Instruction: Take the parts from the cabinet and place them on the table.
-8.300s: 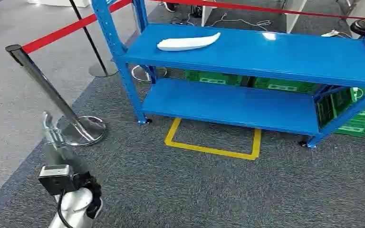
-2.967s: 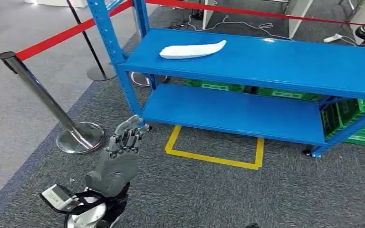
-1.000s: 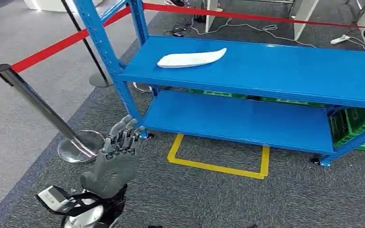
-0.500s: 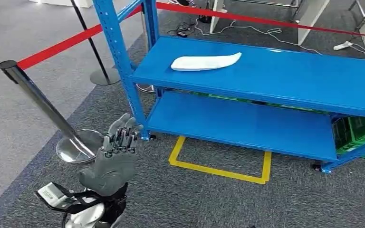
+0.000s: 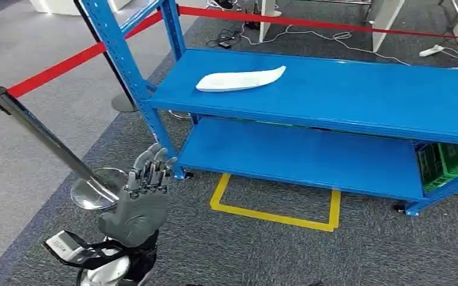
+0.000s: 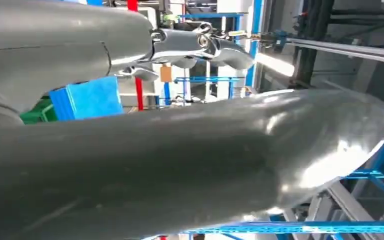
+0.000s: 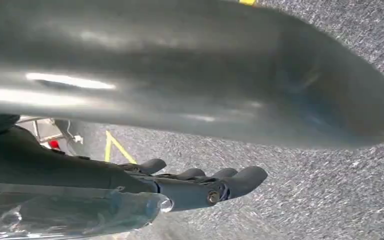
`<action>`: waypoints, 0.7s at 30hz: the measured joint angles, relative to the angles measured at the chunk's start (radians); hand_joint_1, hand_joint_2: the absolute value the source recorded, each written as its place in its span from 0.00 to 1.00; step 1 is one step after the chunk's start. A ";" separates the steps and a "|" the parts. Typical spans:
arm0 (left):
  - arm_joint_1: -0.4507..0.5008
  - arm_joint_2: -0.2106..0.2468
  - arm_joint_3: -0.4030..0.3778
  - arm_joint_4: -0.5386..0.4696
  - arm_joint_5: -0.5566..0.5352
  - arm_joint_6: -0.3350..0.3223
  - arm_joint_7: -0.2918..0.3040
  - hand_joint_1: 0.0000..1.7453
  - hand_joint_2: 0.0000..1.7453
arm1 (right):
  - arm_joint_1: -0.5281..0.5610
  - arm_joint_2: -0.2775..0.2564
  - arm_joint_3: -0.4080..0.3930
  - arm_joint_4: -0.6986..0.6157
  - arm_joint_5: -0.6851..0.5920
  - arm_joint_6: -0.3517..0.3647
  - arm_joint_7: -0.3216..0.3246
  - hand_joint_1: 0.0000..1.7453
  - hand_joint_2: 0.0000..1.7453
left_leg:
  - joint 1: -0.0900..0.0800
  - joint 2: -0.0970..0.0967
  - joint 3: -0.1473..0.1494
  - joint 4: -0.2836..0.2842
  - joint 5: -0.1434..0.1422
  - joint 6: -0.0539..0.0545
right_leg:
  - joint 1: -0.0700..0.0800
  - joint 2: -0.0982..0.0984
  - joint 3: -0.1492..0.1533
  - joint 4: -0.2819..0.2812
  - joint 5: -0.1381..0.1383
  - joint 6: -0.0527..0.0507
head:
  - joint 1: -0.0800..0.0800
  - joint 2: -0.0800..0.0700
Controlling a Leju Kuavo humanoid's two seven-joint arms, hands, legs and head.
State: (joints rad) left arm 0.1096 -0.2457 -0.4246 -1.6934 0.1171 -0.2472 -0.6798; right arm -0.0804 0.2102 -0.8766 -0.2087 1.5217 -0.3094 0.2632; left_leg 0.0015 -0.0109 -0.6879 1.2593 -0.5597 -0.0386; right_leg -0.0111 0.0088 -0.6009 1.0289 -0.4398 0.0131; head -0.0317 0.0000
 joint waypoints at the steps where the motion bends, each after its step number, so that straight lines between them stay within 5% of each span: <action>1: 0.000 0.000 0.000 0.000 0.002 0.000 0.000 0.00 0.00 | 0.000 0.000 0.000 0.000 0.000 0.000 0.000 0.00 0.00 | 0.000 0.000 0.033 -0.076 0.051 0.004 | 0.000 0.001 0.003 0.000 0.000 0.001 | 0.000 0.000; 3: 0.000 0.000 -0.001 0.000 0.002 -0.003 0.000 0.00 0.00 | 0.000 0.000 0.000 0.000 0.001 0.000 -0.001 0.00 0.00 | 0.000 0.003 0.106 -0.226 0.117 0.012 | 0.000 0.004 0.008 0.000 -0.003 0.006 | 0.000 0.000; 4: -0.001 0.000 -0.001 0.000 0.001 -0.005 0.000 0.00 0.00 | 0.000 0.000 0.000 0.000 0.001 0.000 -0.001 0.00 0.00 | -0.001 0.003 0.118 -0.265 0.106 0.016 | 0.009 0.006 0.004 0.008 -0.009 0.016 | 0.000 0.000; 9: 0.000 -0.002 -0.003 0.000 -0.008 -0.008 0.000 0.00 0.00 | 0.000 0.000 0.000 0.000 0.005 0.000 -0.001 0.00 0.00 | 0.003 0.000 0.120 -0.269 0.116 0.043 | 0.003 0.001 -0.001 0.013 -0.018 0.044 | 0.008 0.000; 12: 0.000 -0.002 -0.003 0.000 -0.006 -0.008 0.000 0.00 0.00 | 0.001 0.000 0.000 0.000 0.007 0.000 -0.001 0.00 0.00 | 0.003 0.001 0.121 -0.269 0.113 0.053 | 0.001 -0.001 -0.107 0.234 -0.129 0.054 | 0.015 0.000; 14: 0.000 -0.002 -0.002 0.000 -0.006 -0.008 0.000 0.00 0.00 | 0.002 0.000 0.000 0.000 0.007 0.000 0.000 0.00 0.00 | 0.003 0.000 0.122 -0.269 0.111 0.054 | 0.001 -0.001 -0.146 0.307 -0.138 0.058 | 0.014 0.000; 15: 0.000 -0.002 -0.001 0.000 -0.006 -0.008 0.000 0.00 0.00 | 0.003 0.000 0.000 0.000 0.007 0.000 0.000 0.00 0.00 | 0.003 0.000 0.125 -0.269 0.110 0.053 | 0.001 -0.001 -0.133 0.275 -0.109 0.058 | 0.015 0.000; 18: 0.000 -0.002 -0.001 0.000 -0.006 -0.008 0.000 0.00 0.00 | 0.000 0.000 0.000 0.000 0.008 0.000 0.000 0.00 0.00 | 0.005 -0.002 0.138 -0.267 0.099 0.040 | -0.003 -0.003 -0.006 0.018 0.010 0.058 | 0.016 0.000; 21: 0.000 -0.002 0.000 0.000 0.000 -0.009 0.000 0.00 0.00 | -0.001 0.000 0.000 0.000 0.008 0.000 0.000 0.00 0.00 | -0.002 -0.003 0.137 -0.267 0.098 0.025 | 0.003 0.004 0.003 0.004 -0.002 0.033 | 0.012 0.000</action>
State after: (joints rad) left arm 0.1096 -0.2480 -0.4246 -1.6938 0.1167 -0.2564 -0.6798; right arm -0.0818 0.2102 -0.8763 -0.2083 1.5293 -0.3093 0.2628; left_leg -0.0002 -0.0141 -0.5504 0.9920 -0.4621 -0.0134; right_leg -0.0085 0.0131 -0.5981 1.0327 -0.4414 0.0456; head -0.0195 0.0000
